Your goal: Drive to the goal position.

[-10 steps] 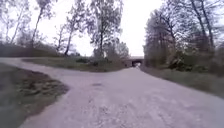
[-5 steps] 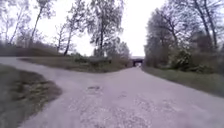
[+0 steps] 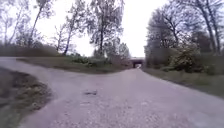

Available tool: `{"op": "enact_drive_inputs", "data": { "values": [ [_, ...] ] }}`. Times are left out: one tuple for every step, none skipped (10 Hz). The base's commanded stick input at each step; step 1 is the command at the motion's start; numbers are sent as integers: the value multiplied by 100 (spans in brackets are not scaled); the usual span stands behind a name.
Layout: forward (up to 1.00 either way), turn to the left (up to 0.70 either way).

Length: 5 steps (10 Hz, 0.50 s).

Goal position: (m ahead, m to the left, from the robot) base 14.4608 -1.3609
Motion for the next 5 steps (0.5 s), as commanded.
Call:
{"op": "enact_drive_inputs", "data": {
  "values": [
    [100, 0],
    [100, 0],
    [100, 0],
    [100, 0],
    [100, 0]
  ]
}}
